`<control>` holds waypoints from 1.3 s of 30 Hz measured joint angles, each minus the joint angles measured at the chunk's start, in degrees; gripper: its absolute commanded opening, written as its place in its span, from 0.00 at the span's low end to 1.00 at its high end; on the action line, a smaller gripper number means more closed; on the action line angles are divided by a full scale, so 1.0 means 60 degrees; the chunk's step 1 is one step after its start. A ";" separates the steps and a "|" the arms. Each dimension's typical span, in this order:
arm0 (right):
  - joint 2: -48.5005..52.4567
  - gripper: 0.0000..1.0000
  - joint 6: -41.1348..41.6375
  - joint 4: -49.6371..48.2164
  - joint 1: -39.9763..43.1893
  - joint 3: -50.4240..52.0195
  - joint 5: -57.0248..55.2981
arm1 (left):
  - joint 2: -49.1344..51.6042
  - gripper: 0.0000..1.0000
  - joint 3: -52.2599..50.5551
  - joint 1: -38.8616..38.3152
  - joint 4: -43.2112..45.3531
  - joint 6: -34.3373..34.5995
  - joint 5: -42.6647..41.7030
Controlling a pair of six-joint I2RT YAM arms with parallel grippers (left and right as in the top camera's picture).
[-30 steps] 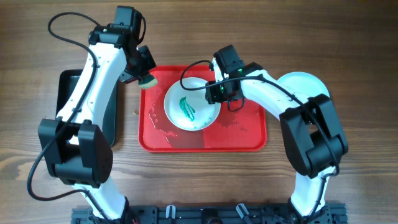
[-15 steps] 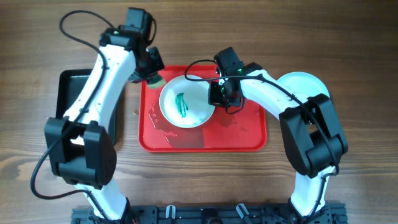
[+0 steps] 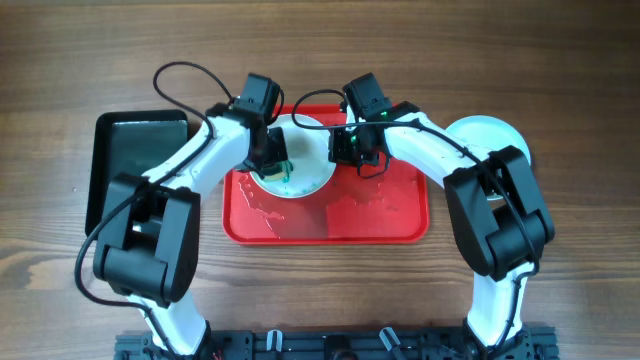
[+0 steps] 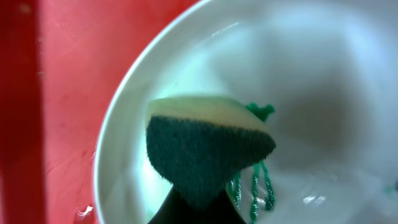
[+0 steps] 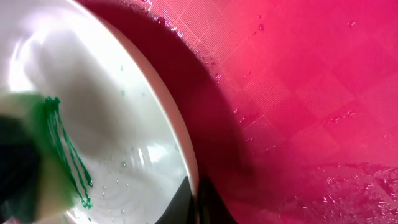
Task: Clean dirty plates on tray and stack at the side
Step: 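Scrub the green smear on the held plate with the left gripper's sponge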
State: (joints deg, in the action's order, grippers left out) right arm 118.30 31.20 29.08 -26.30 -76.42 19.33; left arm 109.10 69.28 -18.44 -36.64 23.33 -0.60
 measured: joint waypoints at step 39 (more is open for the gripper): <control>0.0178 0.04 -0.1413 0.0051 0.0761 0.0033 0.1468 | 0.0178 0.04 -0.0386 -0.0284 -0.0321 -0.3803 -0.3351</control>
State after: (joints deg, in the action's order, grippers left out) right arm 119.37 22.72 29.39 -21.74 -76.23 28.14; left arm 110.17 66.96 -20.14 -38.57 0.51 -20.71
